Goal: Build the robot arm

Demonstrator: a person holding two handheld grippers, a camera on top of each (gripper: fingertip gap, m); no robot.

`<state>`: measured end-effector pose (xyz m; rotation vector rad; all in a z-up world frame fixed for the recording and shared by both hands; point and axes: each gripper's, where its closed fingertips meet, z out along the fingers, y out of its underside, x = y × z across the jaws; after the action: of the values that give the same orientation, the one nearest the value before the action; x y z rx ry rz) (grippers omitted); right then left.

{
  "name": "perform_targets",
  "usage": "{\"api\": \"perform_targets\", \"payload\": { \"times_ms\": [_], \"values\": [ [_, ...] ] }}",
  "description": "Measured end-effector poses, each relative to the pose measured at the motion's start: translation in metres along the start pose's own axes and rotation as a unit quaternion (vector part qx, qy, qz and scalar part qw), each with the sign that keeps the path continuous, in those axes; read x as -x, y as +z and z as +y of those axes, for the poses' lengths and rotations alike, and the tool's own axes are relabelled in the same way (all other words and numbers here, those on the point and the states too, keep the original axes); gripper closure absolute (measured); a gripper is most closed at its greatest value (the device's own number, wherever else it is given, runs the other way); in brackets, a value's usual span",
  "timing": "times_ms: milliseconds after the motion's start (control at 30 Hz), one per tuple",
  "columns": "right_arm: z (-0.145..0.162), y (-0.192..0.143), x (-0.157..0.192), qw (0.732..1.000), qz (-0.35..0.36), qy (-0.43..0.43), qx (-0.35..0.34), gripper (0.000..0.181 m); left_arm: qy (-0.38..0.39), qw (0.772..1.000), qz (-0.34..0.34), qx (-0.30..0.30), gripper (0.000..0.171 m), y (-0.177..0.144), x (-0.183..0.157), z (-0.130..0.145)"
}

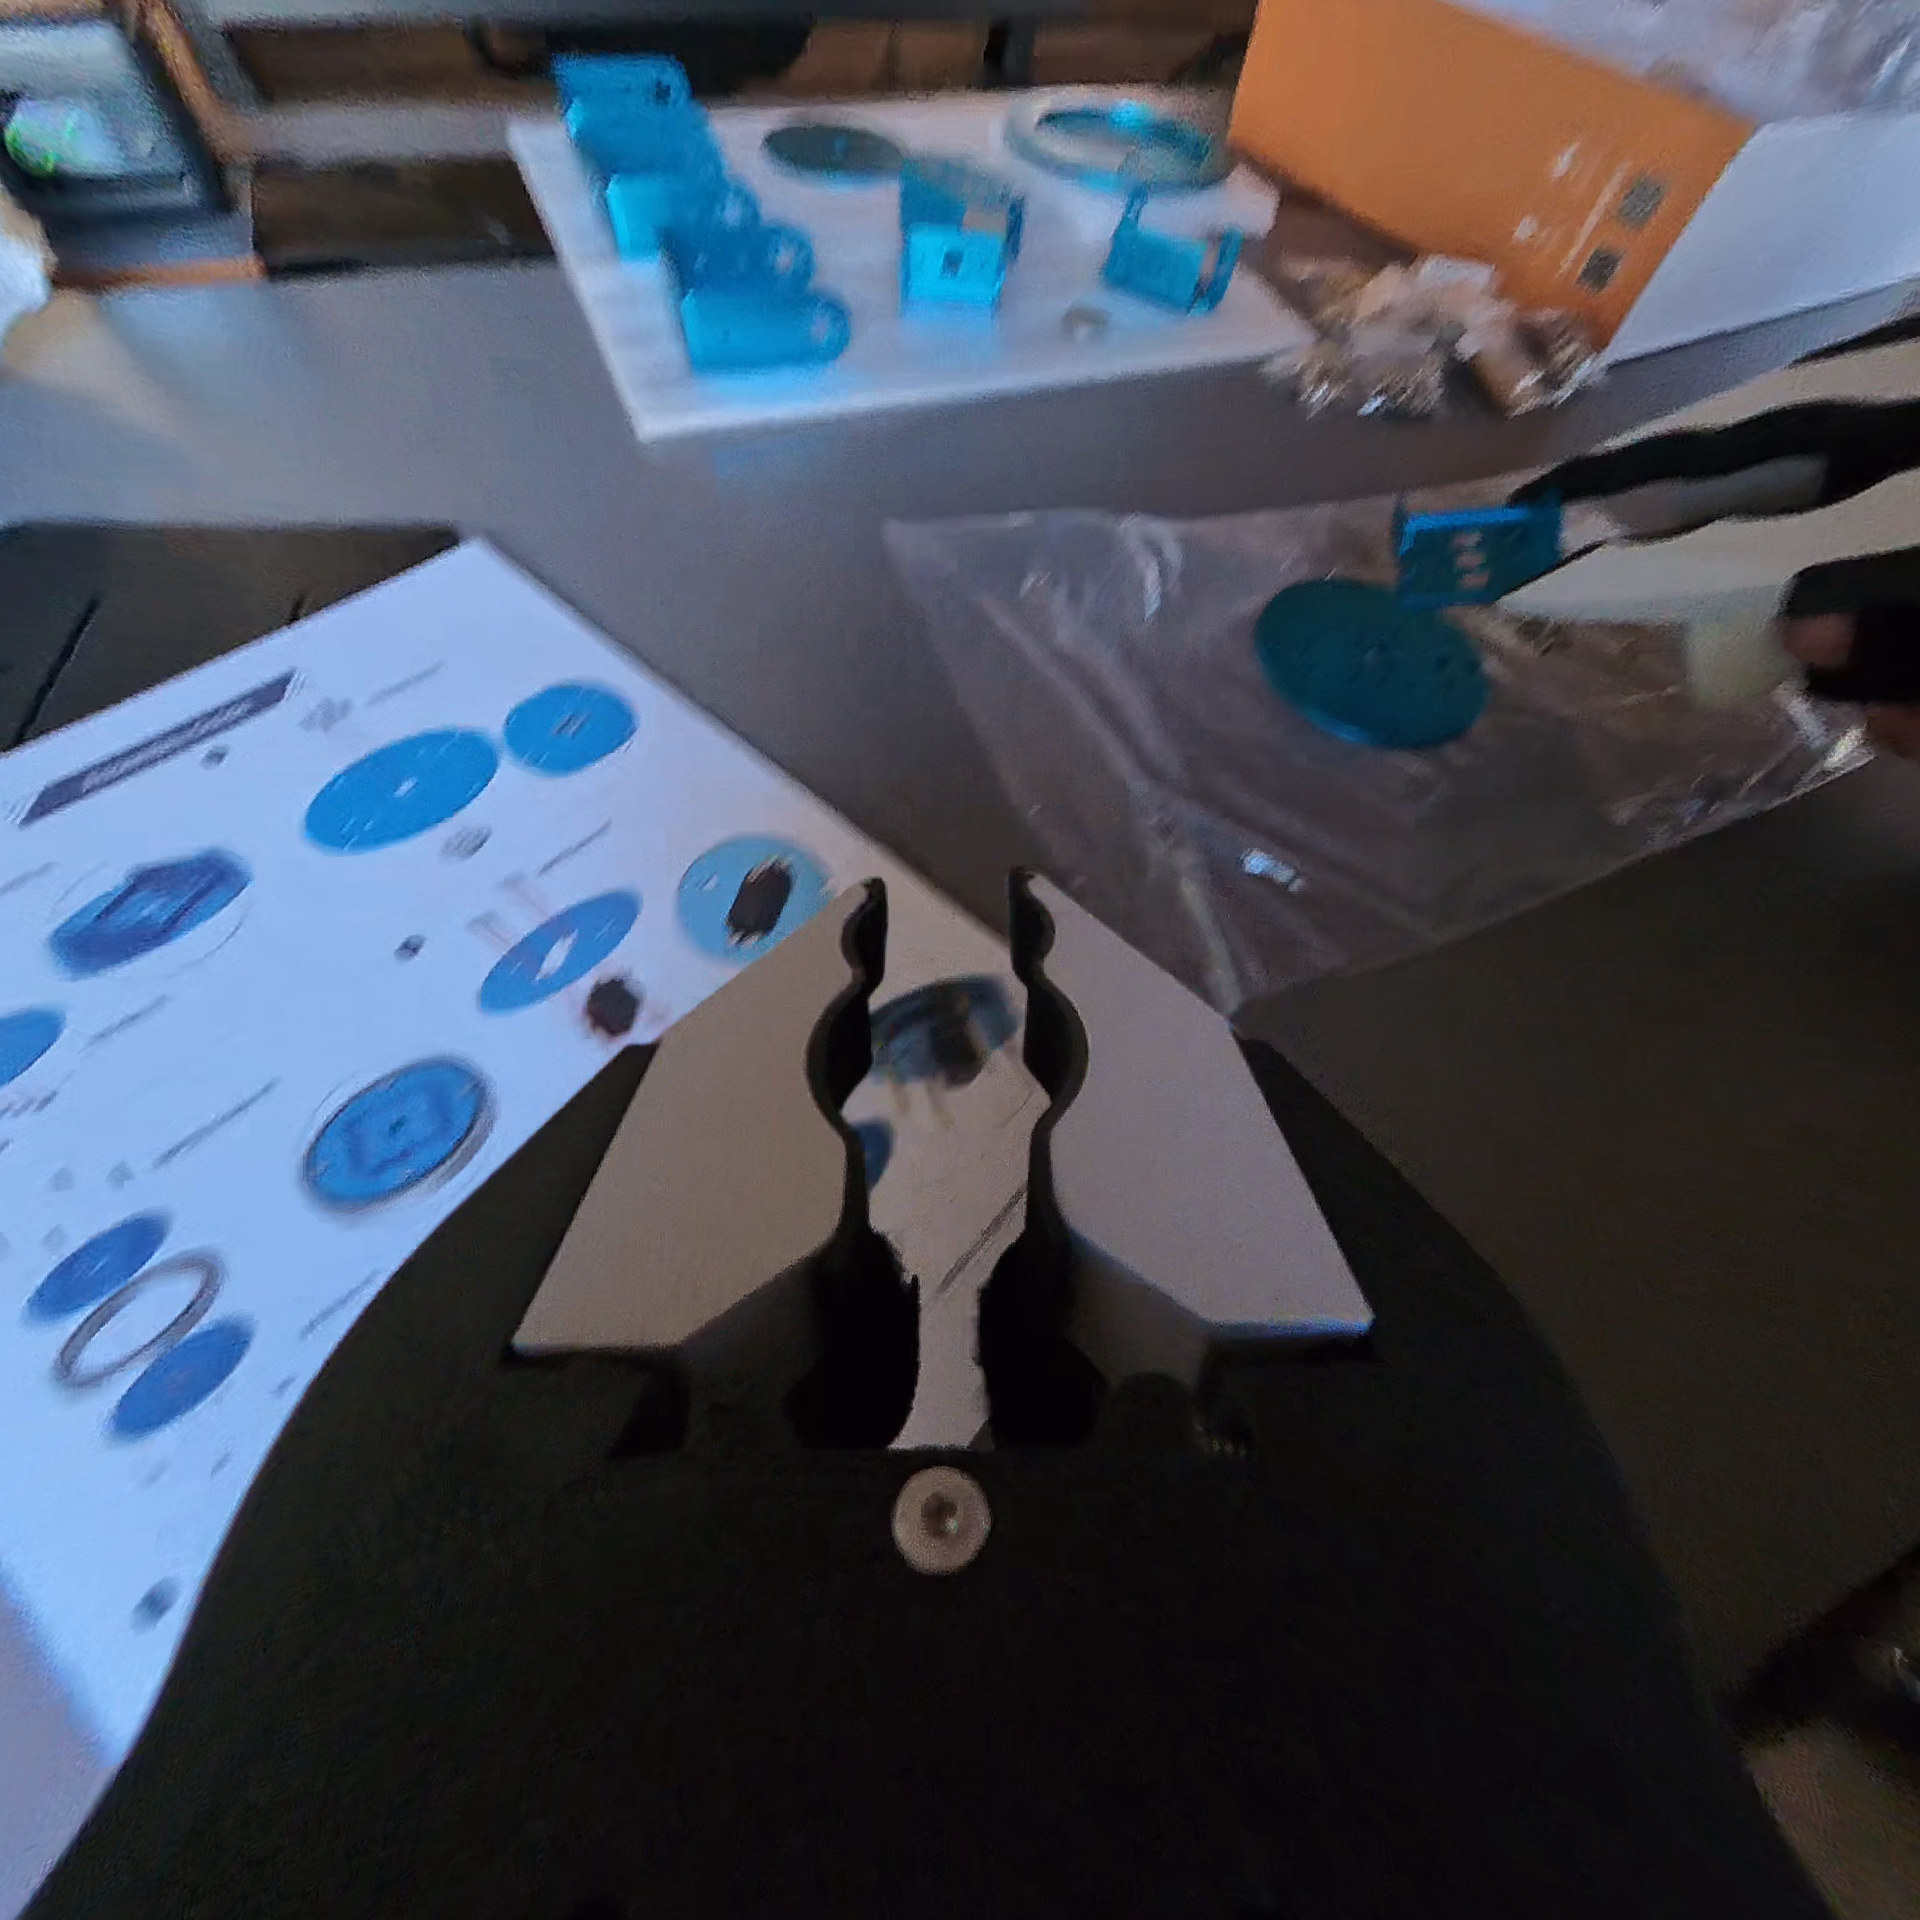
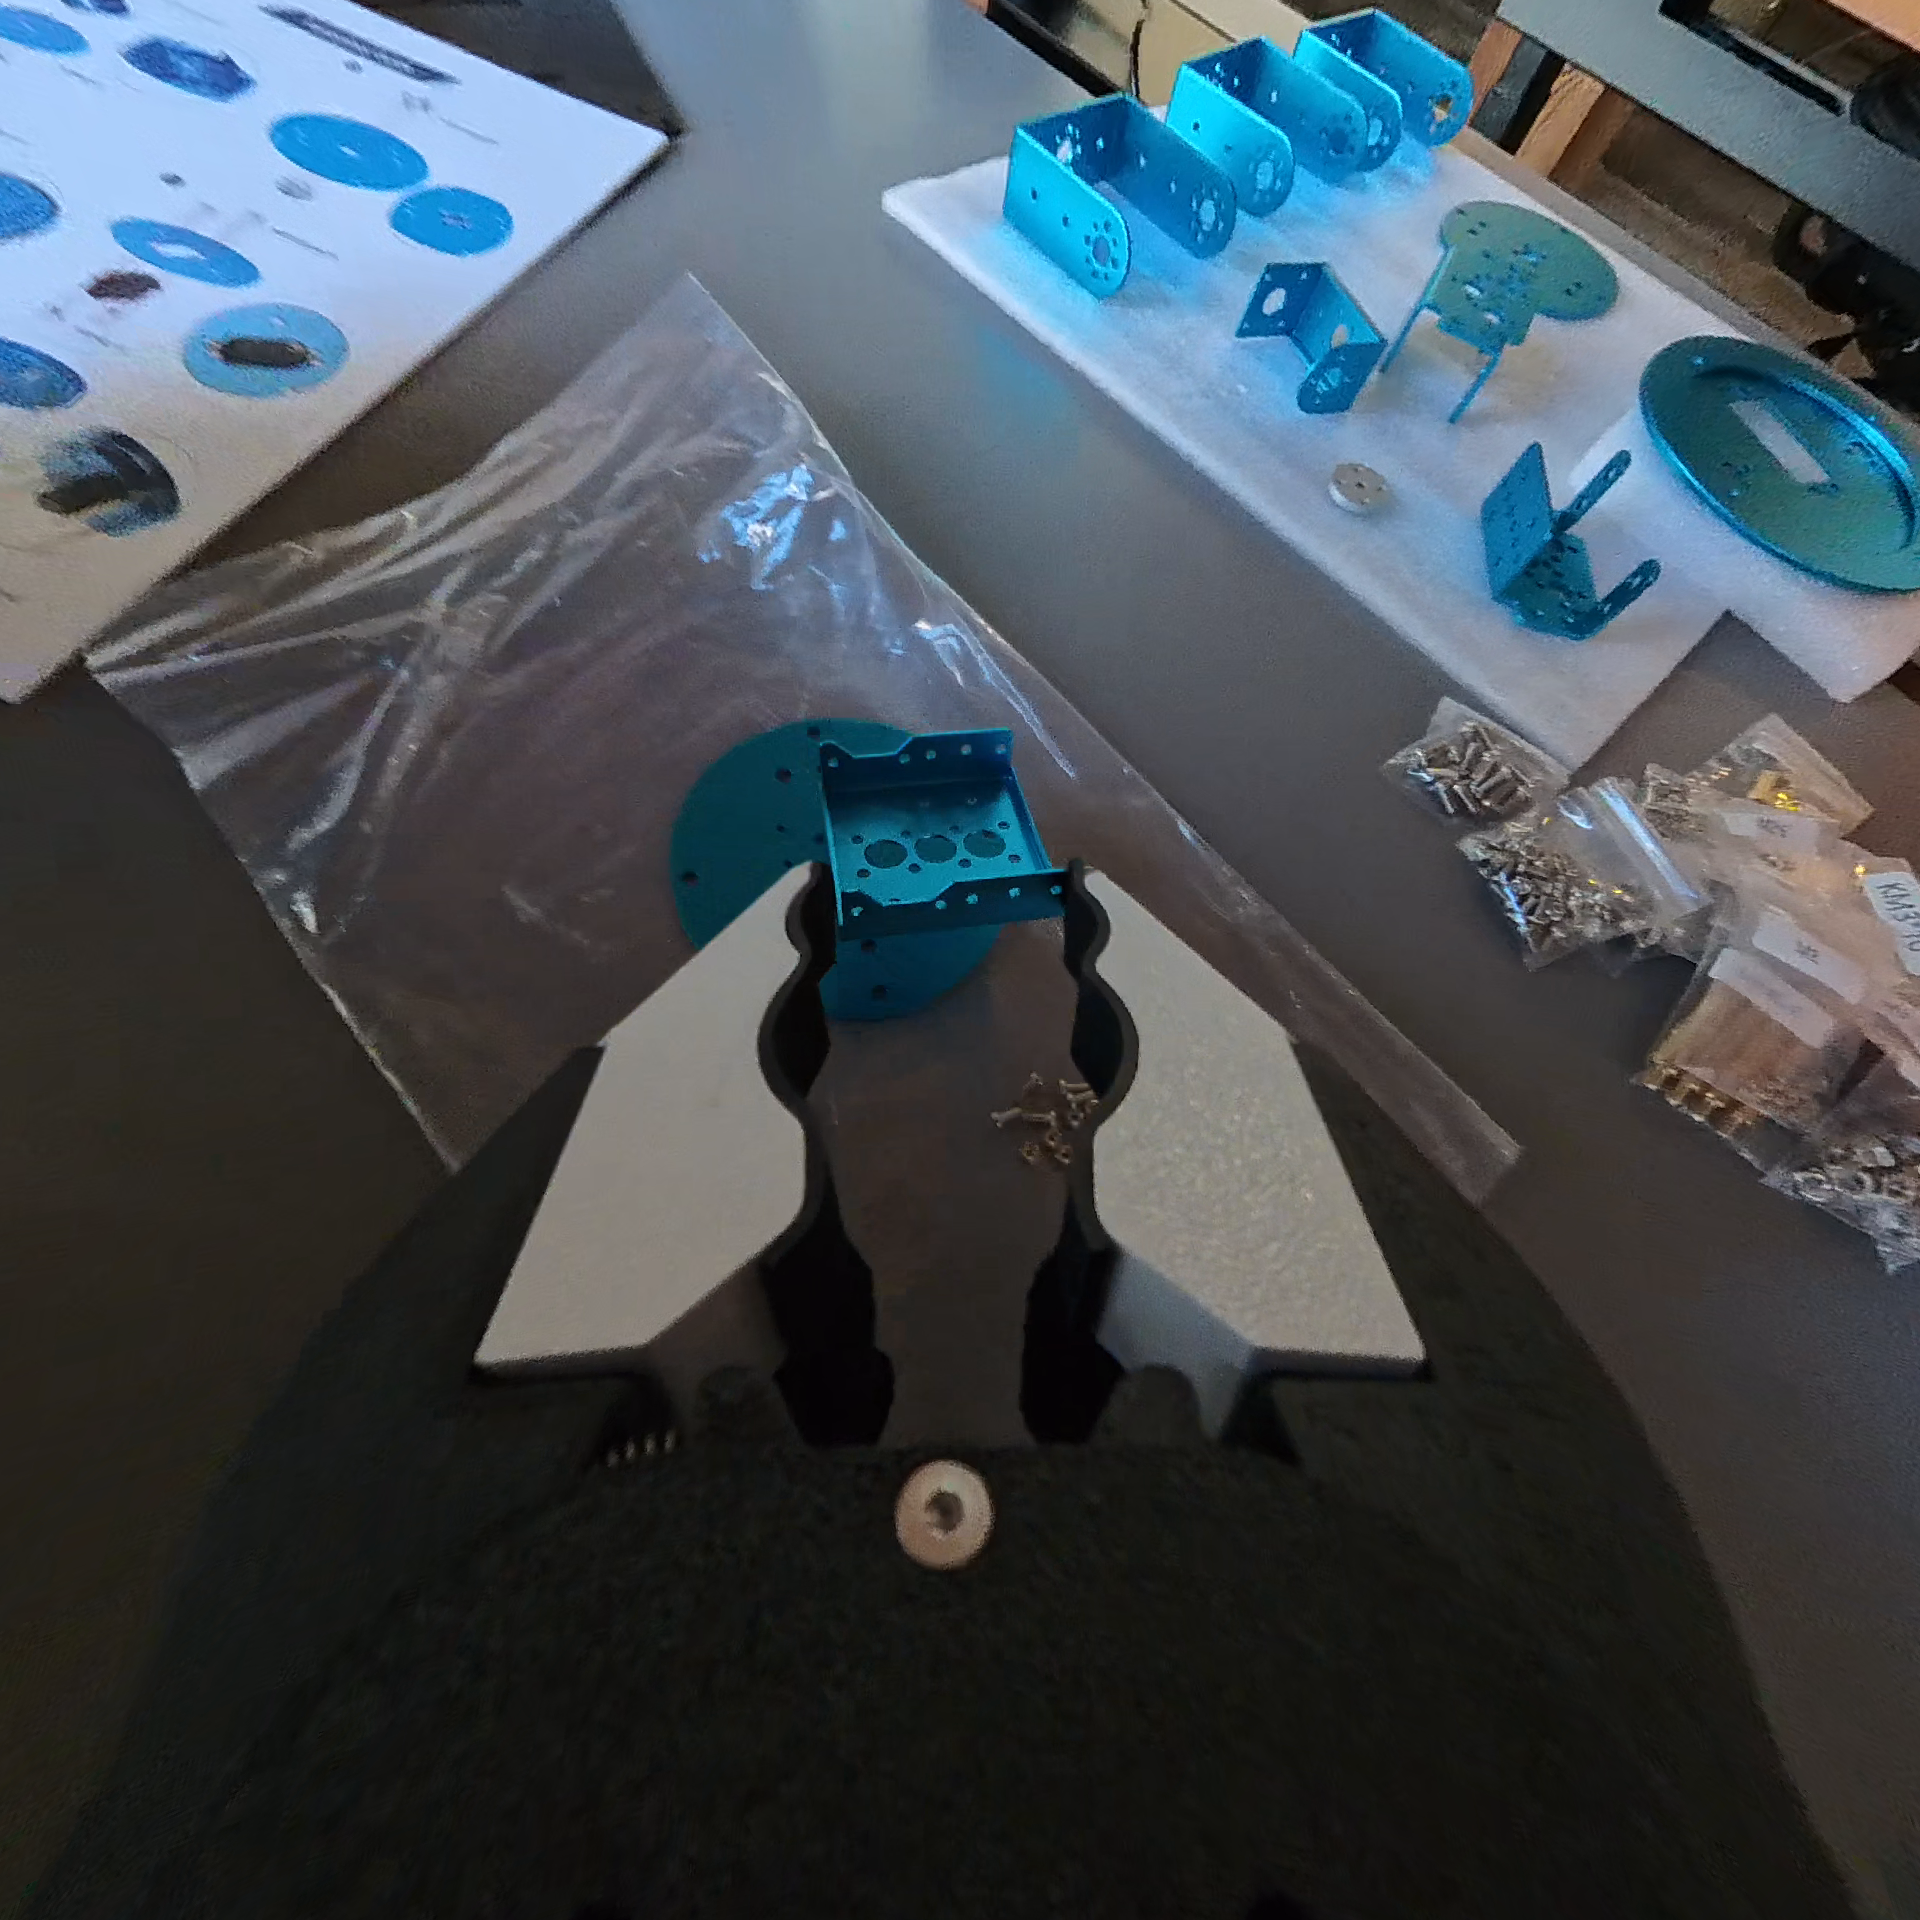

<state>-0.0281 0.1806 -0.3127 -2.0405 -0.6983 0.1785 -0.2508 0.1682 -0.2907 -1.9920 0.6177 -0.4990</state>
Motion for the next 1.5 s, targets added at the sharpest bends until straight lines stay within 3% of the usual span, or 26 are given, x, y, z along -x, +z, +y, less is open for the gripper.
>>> {"api": "perform_targets", "payload": {
  "times_ms": [167,433,667,1500],
  "values": [
    [-0.006,-0.003,-0.004,1.000,0.002,0.000,-0.021,0.138,-0.023,0.993,-0.091,0.078,0.140,-0.030,0.057,0.033],
    [-0.028,-0.008,0.001,0.997,-0.012,-0.010,-0.076,0.138,-0.141,0.974,-0.167,0.053,0.135,-0.063,0.115,0.046],
    [-0.019,-0.008,-0.006,0.998,0.013,-0.020,-0.064,0.138,-0.142,0.971,-0.189,0.036,0.136,-0.084,0.141,0.052],
    [-0.010,-0.009,-0.015,0.998,0.038,-0.018,-0.049,0.138,-0.116,0.981,-0.153,0.022,0.136,-0.083,0.126,0.042]
  ]
}}
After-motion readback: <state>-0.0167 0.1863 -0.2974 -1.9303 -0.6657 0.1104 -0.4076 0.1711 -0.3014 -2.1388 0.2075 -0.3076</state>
